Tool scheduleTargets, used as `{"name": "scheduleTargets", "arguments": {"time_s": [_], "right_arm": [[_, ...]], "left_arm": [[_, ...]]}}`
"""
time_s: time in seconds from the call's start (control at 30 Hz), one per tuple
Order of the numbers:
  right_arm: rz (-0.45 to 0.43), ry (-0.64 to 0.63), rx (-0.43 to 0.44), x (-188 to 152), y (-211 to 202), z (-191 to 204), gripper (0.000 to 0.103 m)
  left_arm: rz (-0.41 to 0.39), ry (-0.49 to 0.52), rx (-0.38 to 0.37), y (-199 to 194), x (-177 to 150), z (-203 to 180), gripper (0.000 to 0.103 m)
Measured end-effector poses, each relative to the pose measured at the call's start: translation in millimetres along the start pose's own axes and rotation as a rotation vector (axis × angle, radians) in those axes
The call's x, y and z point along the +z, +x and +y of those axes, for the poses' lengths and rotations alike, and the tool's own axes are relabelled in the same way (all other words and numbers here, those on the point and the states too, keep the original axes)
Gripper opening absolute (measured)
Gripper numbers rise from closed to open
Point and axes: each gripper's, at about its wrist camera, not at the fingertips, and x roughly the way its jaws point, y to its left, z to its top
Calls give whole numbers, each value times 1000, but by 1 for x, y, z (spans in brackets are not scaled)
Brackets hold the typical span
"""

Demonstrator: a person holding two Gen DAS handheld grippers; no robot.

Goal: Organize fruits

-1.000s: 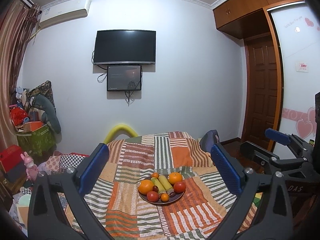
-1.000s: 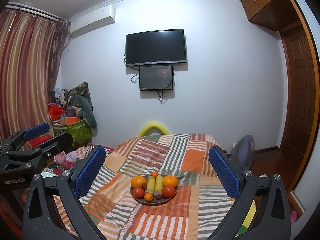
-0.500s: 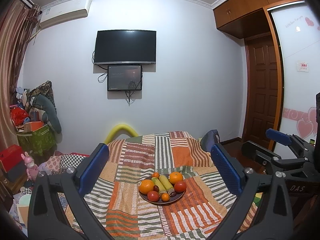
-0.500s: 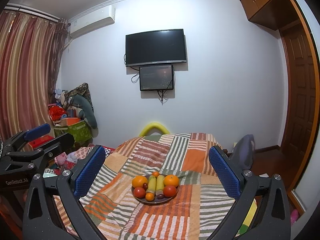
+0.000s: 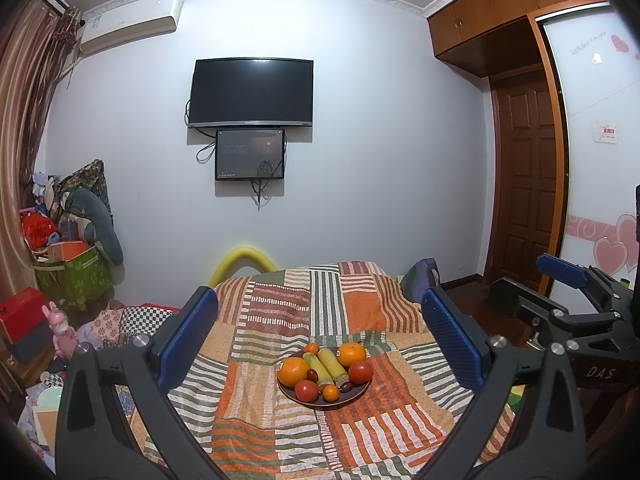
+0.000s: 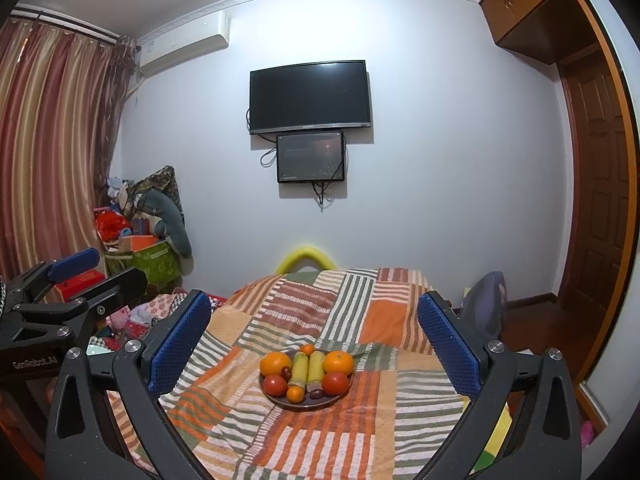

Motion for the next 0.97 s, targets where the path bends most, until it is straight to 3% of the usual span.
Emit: {"name": "scheduleTargets", "arguments": {"time_s": [0.97], "right_arm": [[13,-2,-3,2,-1,3,103]], "left_arm": [[44,-9,-44,7,-1,1,103]]}}
